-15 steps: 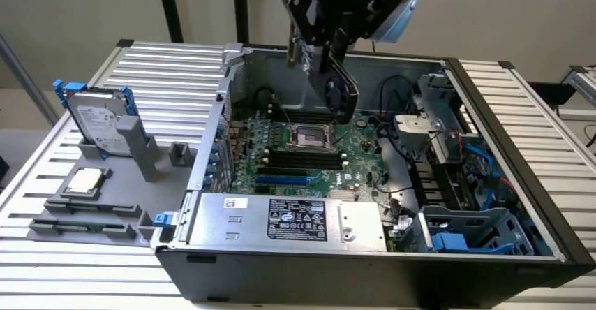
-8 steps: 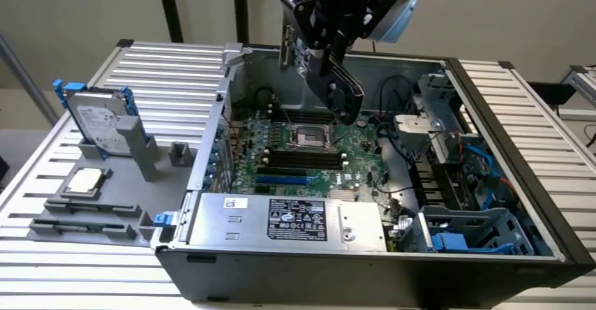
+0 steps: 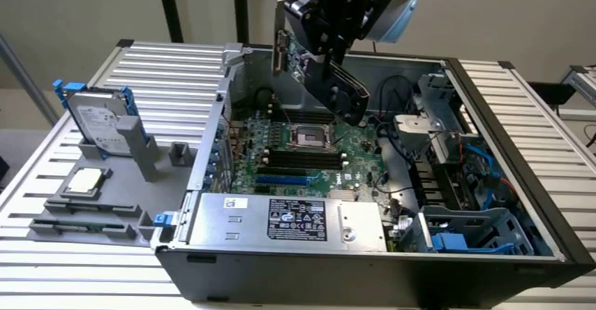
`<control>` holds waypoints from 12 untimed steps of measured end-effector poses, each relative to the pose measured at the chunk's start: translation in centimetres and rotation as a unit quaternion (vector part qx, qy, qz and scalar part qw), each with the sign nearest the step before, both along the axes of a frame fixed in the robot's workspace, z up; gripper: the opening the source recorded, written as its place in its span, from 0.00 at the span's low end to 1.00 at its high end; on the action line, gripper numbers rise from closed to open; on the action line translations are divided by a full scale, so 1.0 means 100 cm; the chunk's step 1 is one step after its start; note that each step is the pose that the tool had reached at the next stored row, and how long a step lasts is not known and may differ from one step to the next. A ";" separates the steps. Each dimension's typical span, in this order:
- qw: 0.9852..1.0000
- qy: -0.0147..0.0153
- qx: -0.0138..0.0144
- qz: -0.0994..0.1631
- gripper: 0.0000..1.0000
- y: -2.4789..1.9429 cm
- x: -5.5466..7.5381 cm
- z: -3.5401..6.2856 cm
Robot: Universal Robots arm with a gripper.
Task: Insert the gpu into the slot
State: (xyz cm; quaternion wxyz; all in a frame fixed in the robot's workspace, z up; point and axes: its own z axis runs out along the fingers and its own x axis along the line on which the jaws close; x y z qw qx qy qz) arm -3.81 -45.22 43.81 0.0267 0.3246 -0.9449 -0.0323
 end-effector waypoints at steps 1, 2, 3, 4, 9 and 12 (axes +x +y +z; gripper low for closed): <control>1.000 0.000 0.000 0.010 0.26 0.0000 0.000 -0.0006; 1.000 -0.001 0.000 0.019 0.26 0.0000 0.000 -0.0013; 1.000 -0.001 0.000 0.027 0.26 0.0000 0.000 -0.0019; 0.999 -0.002 0.000 0.037 0.26 0.0000 0.000 -0.0026; 0.997 -0.004 0.000 0.082 0.26 0.0000 0.000 -0.0058; 0.994 -0.005 0.000 0.109 0.26 0.0000 0.000 -0.0078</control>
